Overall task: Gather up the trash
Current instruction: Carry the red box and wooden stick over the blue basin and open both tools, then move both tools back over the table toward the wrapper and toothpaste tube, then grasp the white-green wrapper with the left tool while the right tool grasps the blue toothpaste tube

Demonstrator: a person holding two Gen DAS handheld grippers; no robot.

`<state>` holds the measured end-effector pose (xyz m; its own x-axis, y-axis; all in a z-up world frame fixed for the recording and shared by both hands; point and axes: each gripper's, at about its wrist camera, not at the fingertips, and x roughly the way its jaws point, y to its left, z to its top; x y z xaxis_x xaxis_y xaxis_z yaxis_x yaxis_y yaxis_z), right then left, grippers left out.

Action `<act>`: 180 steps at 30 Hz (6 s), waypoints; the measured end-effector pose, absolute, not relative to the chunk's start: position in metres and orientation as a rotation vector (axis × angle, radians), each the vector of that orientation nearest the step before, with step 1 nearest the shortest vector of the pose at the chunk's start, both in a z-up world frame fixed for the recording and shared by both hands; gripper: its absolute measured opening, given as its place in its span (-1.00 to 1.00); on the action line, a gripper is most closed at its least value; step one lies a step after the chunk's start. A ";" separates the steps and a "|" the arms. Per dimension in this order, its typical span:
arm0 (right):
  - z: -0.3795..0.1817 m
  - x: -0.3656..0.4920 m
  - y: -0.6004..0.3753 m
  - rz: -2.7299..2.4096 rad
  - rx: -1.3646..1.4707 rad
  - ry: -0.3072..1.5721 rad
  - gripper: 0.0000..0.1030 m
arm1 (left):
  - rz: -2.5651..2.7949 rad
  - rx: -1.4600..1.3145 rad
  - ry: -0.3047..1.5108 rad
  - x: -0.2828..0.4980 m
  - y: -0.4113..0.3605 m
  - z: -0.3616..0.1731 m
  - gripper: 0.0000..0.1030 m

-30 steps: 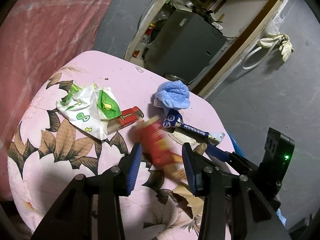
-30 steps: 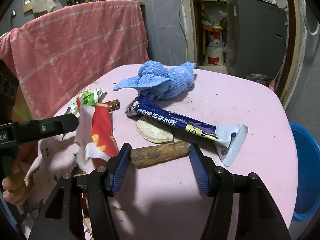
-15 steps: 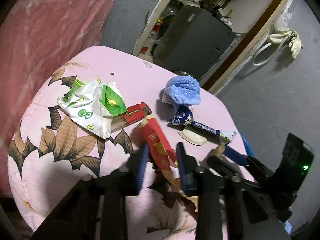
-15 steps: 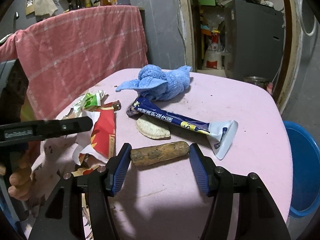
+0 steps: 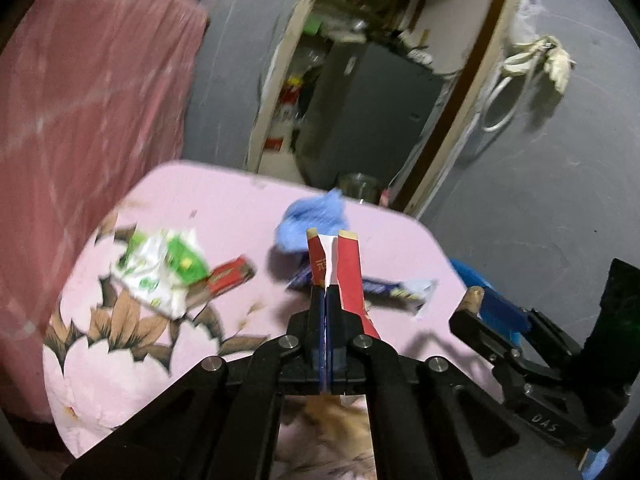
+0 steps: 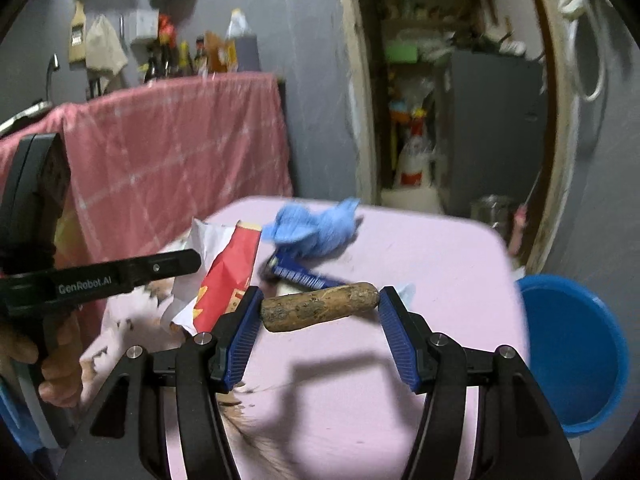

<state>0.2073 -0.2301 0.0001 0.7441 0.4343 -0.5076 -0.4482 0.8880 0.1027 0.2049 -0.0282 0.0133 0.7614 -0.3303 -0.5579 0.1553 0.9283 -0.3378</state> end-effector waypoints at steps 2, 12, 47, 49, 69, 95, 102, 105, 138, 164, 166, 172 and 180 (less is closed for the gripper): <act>0.011 0.202 -0.241 0.459 -0.012 0.498 0.12 | -0.280 -0.263 0.595 0.200 -0.043 0.024 -1.00; 0.064 0.175 -0.318 0.216 -0.057 0.193 0.12 | -0.358 -0.170 0.326 0.190 -0.137 0.059 -1.00; -0.012 0.240 -0.477 0.007 0.123 0.510 0.14 | -0.467 -0.140 0.743 0.318 -0.308 -0.034 -1.00; -0.015 0.242 -0.478 0.009 0.133 0.530 0.14 | -0.469 -0.144 0.758 0.317 -0.305 -0.039 -0.99; 0.023 0.222 -0.463 -0.002 0.135 0.366 0.61 | -0.420 -0.226 0.592 0.289 -0.244 0.009 0.22; 0.082 0.166 -0.336 0.183 0.103 0.030 1.00 | -0.137 -0.203 0.266 0.186 -0.062 0.073 0.86; 0.072 0.179 -0.290 0.262 0.059 0.088 1.00 | -0.053 -0.185 0.271 0.174 -0.007 0.064 0.86; 0.066 0.187 -0.272 0.294 0.038 0.124 1.00 | -0.016 -0.180 0.286 0.170 0.016 0.053 0.86; -0.032 0.291 -0.188 0.479 -0.193 0.719 0.84 | -0.064 -0.187 0.743 0.260 0.069 -0.043 0.54; -0.045 0.284 -0.178 0.550 -0.230 0.804 -0.31 | -0.064 -0.263 0.802 0.255 0.075 -0.047 -0.87; -0.045 0.282 -0.178 0.551 -0.229 0.801 -0.37 | -0.069 -0.262 0.810 0.253 0.072 -0.047 -0.91; -0.044 0.276 -0.184 0.544 -0.191 0.793 -0.60 | -0.083 -0.242 0.797 0.241 0.062 -0.044 -1.00; -0.039 0.263 -0.191 0.542 -0.166 0.767 -0.79 | -0.113 -0.222 0.779 0.224 0.050 -0.038 -1.00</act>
<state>0.2625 -0.1914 -0.0393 0.5915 0.4042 -0.6977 -0.5225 0.8512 0.0503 0.2236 0.0502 -0.0382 0.7070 -0.1827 -0.6832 0.0193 0.9707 -0.2396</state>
